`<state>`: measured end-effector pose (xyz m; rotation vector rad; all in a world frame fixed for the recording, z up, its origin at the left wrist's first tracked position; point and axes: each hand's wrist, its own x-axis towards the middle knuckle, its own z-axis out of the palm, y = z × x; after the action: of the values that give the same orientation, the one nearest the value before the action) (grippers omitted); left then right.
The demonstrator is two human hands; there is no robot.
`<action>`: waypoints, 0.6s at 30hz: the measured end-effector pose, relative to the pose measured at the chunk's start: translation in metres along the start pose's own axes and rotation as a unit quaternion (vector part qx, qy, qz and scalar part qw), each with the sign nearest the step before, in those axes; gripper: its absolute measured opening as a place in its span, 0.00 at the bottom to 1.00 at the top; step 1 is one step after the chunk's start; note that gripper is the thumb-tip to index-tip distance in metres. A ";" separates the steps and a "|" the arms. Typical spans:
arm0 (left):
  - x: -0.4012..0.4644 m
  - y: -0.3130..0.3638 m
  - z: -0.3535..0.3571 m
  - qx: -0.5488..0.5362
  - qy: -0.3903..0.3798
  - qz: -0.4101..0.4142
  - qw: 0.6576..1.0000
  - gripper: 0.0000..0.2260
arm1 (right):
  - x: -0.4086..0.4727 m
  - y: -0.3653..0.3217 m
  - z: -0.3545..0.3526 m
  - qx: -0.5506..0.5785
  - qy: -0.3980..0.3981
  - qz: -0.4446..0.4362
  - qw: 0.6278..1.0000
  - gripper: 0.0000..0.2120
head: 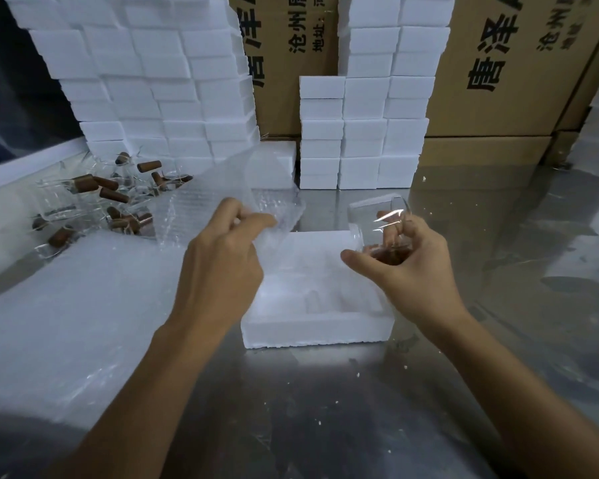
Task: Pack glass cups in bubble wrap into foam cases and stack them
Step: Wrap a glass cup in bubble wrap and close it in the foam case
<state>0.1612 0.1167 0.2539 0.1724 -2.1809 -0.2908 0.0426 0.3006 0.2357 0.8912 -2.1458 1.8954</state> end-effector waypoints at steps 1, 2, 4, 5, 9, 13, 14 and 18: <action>-0.001 0.002 0.001 -0.012 -0.008 -0.006 1.000 0.15 | 0.000 -0.001 0.000 0.033 0.000 0.012 0.999 0.19; -0.003 0.005 0.002 -0.026 -0.012 -0.020 0.999 0.13 | 0.000 -0.002 0.000 0.062 -0.003 0.022 0.998 0.20; -0.005 0.012 0.002 -0.052 -0.005 -0.065 0.997 0.14 | 0.000 -0.005 0.000 0.096 -0.011 0.039 0.995 0.23; -0.006 0.015 0.003 -0.056 0.008 -0.096 0.994 0.17 | 0.001 -0.006 0.000 0.112 -0.015 0.049 0.992 0.26; -0.003 0.018 0.002 -0.001 0.083 -0.218 0.972 0.21 | 0.001 -0.010 0.000 0.148 -0.041 0.075 0.985 0.26; -0.002 0.019 0.000 0.003 0.075 -0.261 0.962 0.10 | -0.002 -0.015 0.002 0.166 -0.064 0.090 0.980 0.29; -0.002 0.019 0.000 -0.001 0.072 -0.257 0.964 0.08 | -0.003 -0.017 0.002 0.173 -0.068 0.091 0.978 0.30; -0.003 0.020 -0.001 -0.003 0.027 -0.215 0.976 0.14 | -0.003 -0.023 0.002 0.210 -0.064 0.099 0.971 0.27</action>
<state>0.1636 0.1367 0.2573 0.6455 -2.0726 -0.5295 0.0574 0.2990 0.2538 0.9162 -1.9988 2.5201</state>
